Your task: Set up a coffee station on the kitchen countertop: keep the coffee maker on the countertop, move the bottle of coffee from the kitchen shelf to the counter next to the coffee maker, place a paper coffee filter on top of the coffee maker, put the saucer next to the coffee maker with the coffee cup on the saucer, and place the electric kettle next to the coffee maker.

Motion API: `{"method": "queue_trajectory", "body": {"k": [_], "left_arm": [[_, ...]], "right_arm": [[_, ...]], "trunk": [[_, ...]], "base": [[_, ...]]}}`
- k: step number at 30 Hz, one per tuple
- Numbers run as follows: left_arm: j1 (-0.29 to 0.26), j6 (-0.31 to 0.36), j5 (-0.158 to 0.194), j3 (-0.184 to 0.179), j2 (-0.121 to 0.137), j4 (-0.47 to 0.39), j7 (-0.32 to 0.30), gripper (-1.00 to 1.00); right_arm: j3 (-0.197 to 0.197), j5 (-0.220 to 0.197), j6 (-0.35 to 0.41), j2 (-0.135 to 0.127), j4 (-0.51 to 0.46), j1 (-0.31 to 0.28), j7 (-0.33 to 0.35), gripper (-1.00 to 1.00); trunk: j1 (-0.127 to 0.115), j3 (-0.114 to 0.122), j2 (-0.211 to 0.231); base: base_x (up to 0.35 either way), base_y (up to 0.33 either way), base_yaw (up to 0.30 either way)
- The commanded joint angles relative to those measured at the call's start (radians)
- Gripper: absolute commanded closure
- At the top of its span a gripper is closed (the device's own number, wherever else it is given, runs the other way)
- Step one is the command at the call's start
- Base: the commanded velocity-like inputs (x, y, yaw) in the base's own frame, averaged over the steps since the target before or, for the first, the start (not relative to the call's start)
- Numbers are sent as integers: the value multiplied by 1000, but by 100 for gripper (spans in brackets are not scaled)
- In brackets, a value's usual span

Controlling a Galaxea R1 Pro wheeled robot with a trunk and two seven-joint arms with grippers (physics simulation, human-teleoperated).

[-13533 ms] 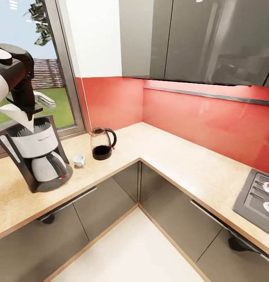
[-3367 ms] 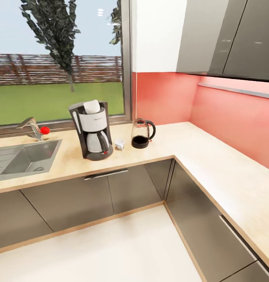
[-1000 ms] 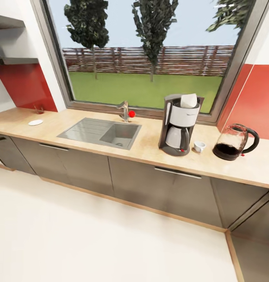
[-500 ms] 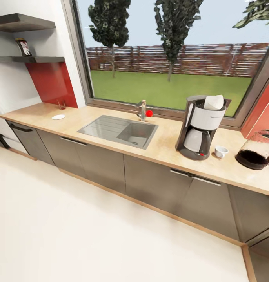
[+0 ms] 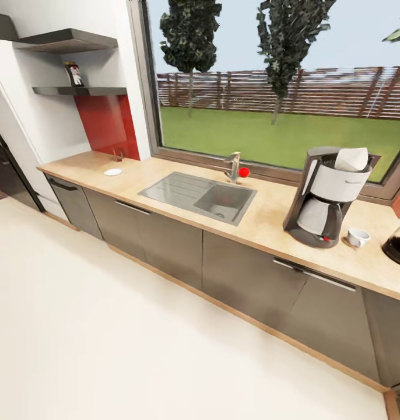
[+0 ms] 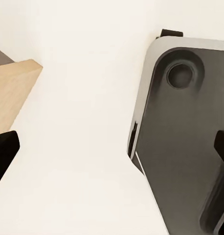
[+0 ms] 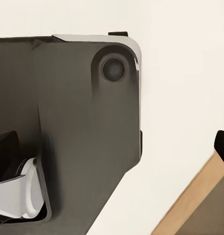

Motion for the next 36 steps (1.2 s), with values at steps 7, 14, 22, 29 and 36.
{"method": "queue_trajectory", "body": {"k": [7,14,22,29,36], "left_arm": [[-1,-4,-13,8,1,1,5,-100],[-1,-2,-14,8,-1,1,6,-100],[-1,-4,-14,8,-2,1,8,-100],[-1,-4,-14,8,-3,1,9,-100],[-1,-7,-13,8,-4,-1,11,-100]], "right_arm": [[1,-6,-4,0,0,0,1,-100],[2,-6,-4,0,0,0,0,-100],[2,-6,-5,0,0,0,-1,-100],[1,-6,-4,0,0,0,-1,-100],[2,-5,-5,0,1,0,-1,-100]], "trunk": [[1,8,-2],[1,19,-2],[1,31,-2],[1,38,-2],[1,39,-2]], "base": [[33,0,118],[20,0,92],[246,14,35],[303,169,2],[293,220,11]]}}
